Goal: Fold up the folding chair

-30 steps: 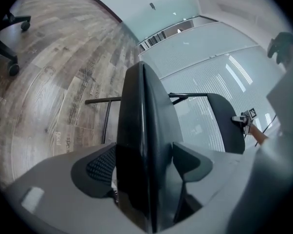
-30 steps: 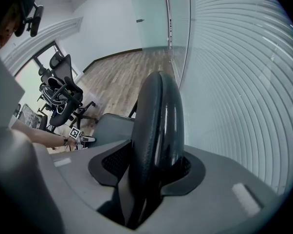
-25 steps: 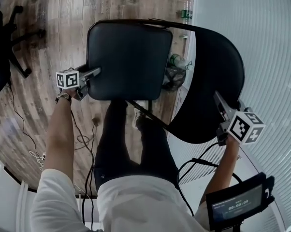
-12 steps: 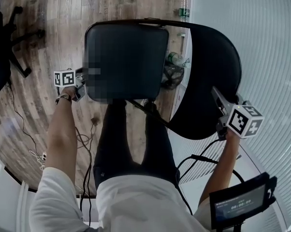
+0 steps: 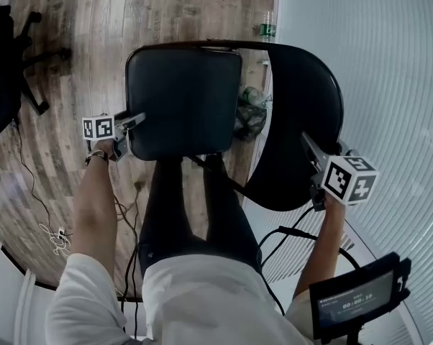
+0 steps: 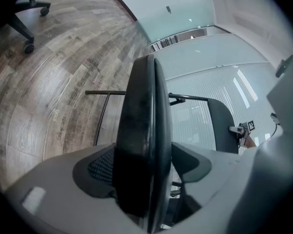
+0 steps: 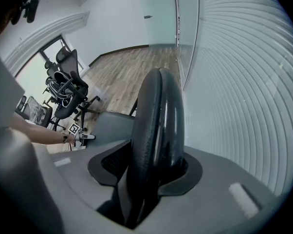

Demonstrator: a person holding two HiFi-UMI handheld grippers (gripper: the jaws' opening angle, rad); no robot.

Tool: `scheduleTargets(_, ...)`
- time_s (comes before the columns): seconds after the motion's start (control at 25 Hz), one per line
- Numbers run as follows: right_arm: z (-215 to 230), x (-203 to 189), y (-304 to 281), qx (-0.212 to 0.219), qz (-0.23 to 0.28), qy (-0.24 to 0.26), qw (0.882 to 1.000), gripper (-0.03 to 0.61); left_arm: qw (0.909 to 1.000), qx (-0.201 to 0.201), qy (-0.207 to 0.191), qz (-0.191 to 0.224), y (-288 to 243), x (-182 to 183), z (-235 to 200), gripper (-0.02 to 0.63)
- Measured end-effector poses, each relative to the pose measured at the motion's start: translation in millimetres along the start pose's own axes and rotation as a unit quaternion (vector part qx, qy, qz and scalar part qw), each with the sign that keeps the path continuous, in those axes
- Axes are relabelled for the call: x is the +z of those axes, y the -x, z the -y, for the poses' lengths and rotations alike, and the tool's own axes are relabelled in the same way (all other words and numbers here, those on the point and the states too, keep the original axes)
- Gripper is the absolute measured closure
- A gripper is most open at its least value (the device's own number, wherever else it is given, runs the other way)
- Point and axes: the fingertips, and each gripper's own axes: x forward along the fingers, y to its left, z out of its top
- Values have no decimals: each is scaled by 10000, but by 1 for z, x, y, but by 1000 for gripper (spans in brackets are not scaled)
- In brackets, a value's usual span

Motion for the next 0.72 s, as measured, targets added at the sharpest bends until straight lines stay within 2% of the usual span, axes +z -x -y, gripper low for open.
scheduleTargets(0.72,12,5,21,24,-201,53,9998,405,9998,165,-58,-90,-5,-4,61,282)
